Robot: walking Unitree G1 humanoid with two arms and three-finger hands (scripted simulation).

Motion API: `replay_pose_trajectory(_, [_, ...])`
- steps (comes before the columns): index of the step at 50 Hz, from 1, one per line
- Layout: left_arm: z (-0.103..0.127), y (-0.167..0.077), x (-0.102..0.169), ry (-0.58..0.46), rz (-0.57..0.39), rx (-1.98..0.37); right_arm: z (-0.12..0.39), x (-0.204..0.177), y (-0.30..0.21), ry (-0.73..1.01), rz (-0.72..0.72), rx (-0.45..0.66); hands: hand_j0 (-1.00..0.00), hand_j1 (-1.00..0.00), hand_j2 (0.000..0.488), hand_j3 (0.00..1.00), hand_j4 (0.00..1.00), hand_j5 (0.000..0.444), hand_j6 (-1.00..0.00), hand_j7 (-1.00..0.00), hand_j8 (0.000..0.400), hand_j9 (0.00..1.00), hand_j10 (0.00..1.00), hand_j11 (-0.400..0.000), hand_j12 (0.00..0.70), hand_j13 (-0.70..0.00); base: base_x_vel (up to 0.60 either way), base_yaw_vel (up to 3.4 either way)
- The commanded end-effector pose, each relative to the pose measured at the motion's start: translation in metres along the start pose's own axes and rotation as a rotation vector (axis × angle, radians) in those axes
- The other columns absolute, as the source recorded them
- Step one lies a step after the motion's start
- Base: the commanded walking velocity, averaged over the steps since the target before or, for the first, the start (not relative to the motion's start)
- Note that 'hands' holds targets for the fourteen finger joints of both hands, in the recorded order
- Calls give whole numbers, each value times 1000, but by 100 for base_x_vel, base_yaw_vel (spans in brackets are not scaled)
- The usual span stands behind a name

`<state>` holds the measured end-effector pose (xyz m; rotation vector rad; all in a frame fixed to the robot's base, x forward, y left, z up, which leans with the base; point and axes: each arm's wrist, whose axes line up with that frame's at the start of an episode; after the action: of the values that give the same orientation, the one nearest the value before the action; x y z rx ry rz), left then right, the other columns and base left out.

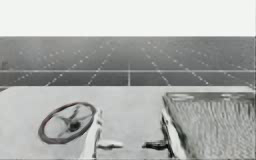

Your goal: Pick up and drop off the object

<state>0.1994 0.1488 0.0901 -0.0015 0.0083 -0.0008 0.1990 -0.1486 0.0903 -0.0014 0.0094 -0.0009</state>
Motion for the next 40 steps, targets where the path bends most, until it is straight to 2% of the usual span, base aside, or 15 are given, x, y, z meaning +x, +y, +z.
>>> replay_pose_trajectory(1, [-4,-25,61,-131,209,-83,-42,44,16,-234,-212,-146,0,0,0,0,0,0,0,0,0,0,0,0,0,0,0,0])
replay_pose_trajectory(5, [15,-9,60,-45,233,-62,-42,18,16,-244,-226,-167,0,0,0,0,0,0,0,0,0,0,0,0,0,0,0,0])
replay_pose_trajectory(6, [21,8,60,-52,238,-25,-47,17,17,-230,-220,-129,0,0,0,0,0,0,0,0,0,0,0,0,0,0,0,0])
replay_pose_trajectory(10, [59,34,57,-66,253,524,-47,13,17,-243,-216,-126,0,0,0,0,0,0,0,0,0,0,0,0,0,0,0,0])
replay_pose_trajectory(14, [79,32,54,-101,233,1006,-48,21,23,-228,-234,-128,0,0,0,0,0,0,0,0,0,0,0,0,0,0,0,0])
replay_pose_trajectory(15, [84,31,67,-88,211,1099,-48,16,23,-229,-229,-133,0,0,0,0,0,0,0,0,0,0,0,0,0,0,0,0])
replay_pose_trajectory(21, [44,60,70,98,49,1325,-40,23,31,-231,-237,-107,0,0,0,0,0,0,0,0,0,0,0,0,0,0,0,0])
replay_pose_trajectory(27, [-2,67,90,202,23,1276,-43,14,27,-233,-208,-108,0,0,0,0,0,0,0,0,0,0,0,0,0,0,0,0])
replay_pose_trajectory(29, [3,68,95,246,-6,1257,-38,17,27,-238,-219,-99,0,-257,128,0,0,0,0,-257,103,0,0,0,180,0,0,0])
replay_pose_trajectory(30, [-15,70,96,195,40,1259,-46,10,30,-233,-220,-101,0,-283,142,0,0,0,0,-283,113,0,0,0,198,0,0,0])
replay_pose_trajectory(31, [-20,75,99,207,52,1181,-36,13,30,-239,-205,-120,-78,-1000,461,0,0,0,-78,-1000,400,0,0,0,700,0,0,0])
replay_pose_trajectory(32, [-18,69,98,255,11,1109,-41,9,24,-224,-199,-99,-1000,-1000,0,0,0,0,-1000,-1000,400,0,0,0,700,0,0,0])
replay_pose_trajectory(34, [-36,78,86,174,38,1115,-38,9,30,-231,-215,-96,-1000,-1000,0,0,0,0,-1000,-1000,400,0,0,0,700,0,0,0])
replay_pose_trajectory(35, [-16,73,95,289,-29,1107,-42,6,20,-235,-194,-100,-1000,-1000,0,0,0,0,-1000,-1000,400,0,0,0,700,0,0,0])
replay_pose_trajectory(40, [1,57,82,176,74,1094,-39,13,26,-246,-179,-104,-1000,-1000,0,0,0,0,-1000,-1000,400,0,0,0,700,0,0,0])
